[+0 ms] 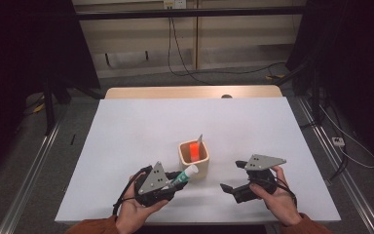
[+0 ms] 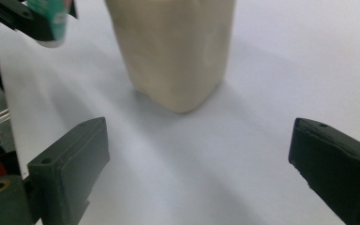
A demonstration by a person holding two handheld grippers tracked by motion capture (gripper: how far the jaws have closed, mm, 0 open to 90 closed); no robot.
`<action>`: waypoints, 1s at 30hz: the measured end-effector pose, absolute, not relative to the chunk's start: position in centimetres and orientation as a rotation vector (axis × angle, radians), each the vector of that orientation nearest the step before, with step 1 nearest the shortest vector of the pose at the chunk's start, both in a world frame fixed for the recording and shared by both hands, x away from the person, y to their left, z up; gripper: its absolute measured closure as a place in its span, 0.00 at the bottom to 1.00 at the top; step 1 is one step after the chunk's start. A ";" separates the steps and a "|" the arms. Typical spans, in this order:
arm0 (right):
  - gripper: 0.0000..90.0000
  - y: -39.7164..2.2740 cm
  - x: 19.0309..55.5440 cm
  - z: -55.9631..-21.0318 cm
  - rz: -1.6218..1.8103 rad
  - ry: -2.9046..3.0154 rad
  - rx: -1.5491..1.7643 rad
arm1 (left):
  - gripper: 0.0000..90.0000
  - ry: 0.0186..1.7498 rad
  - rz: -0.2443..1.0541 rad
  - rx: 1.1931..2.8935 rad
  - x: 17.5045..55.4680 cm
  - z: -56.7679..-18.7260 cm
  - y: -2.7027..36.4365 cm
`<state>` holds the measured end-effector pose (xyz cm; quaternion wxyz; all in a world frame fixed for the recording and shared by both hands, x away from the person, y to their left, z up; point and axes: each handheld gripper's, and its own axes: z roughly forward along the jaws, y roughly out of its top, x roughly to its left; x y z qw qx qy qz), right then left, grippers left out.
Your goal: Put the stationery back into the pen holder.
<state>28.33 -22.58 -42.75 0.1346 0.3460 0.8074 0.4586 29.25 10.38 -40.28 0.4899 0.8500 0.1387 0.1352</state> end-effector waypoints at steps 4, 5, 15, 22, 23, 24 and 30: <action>0.06 -23.6 28.0 -43.1 1.332 2.285 1.046 | 0.73 0.380 0.268 2.004 29.6 -39.8 10.8; 0.06 -23.9 27.9 -43.2 1.335 2.268 1.055 | 0.73 0.386 0.264 1.997 29.6 -39.8 10.9; 0.05 -25.4 26.8 -43.6 1.343 2.153 1.106 | 0.73 0.441 0.217 1.886 30.6 -38.2 12.0; 0.06 -26.3 26.1 -44.1 1.326 2.118 1.128 | 0.73 0.480 0.227 1.806 31.5 -37.2 12.2; 0.06 -26.5 26.0 -44.2 1.323 2.108 1.134 | 0.73 0.484 0.231 1.798 31.7 -37.1 12.1; 0.06 -26.7 25.9 -44.3 1.320 2.102 1.138 | 0.73 0.492 0.227 1.789 32.0 -37.0 12.0; 0.05 -27.4 25.6 -44.7 1.334 2.052 1.168 | 0.73 0.504 0.242 1.760 33.1 -36.6 11.4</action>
